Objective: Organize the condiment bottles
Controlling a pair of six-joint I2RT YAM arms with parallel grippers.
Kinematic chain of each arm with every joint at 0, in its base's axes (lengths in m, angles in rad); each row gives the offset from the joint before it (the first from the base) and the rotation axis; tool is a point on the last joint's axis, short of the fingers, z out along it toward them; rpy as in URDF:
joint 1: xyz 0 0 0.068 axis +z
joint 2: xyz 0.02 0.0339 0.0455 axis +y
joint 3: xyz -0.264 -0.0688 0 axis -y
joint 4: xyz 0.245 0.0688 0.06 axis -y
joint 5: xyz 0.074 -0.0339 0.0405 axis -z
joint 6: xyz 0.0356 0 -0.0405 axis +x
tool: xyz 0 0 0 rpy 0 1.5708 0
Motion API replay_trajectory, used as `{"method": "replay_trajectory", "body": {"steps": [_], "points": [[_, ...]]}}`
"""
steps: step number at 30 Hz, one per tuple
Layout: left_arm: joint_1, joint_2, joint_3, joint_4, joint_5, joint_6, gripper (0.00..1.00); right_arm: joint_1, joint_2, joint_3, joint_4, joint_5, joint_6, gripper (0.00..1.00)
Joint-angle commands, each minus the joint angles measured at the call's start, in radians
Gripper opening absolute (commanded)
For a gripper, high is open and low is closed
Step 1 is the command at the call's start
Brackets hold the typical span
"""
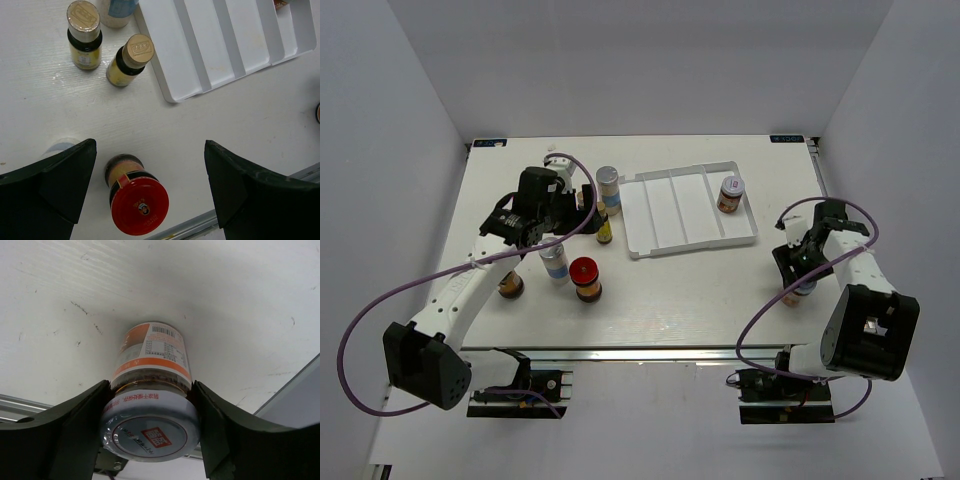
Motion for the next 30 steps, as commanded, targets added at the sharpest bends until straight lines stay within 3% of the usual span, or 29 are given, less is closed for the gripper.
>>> {"method": "replay_trajectory", "body": {"steps": [1,2,3,9,16,30], "points": [[-0.005,-0.016,-0.008,0.008,0.011,-0.017,0.98,-0.008,-0.007,0.007,0.031,-0.011,-0.029,0.57],[-0.005,-0.018,-0.016,0.011,0.009,-0.02,0.98,-0.008,-0.008,0.012,0.022,-0.024,-0.043,0.52],[-0.005,-0.016,-0.017,0.011,0.006,-0.025,0.98,-0.008,-0.01,0.027,0.018,-0.033,-0.049,0.37],[-0.005,-0.016,-0.017,0.014,0.005,-0.043,0.98,-0.006,0.015,0.229,-0.083,-0.2,-0.028,0.01],[-0.007,-0.002,0.007,-0.013,0.008,-0.054,0.98,0.038,0.157,0.51,-0.125,-0.355,0.058,0.0],[-0.07,0.018,0.03,-0.033,-0.044,-0.11,0.98,0.234,0.51,0.866,-0.027,-0.352,0.153,0.0]]}}
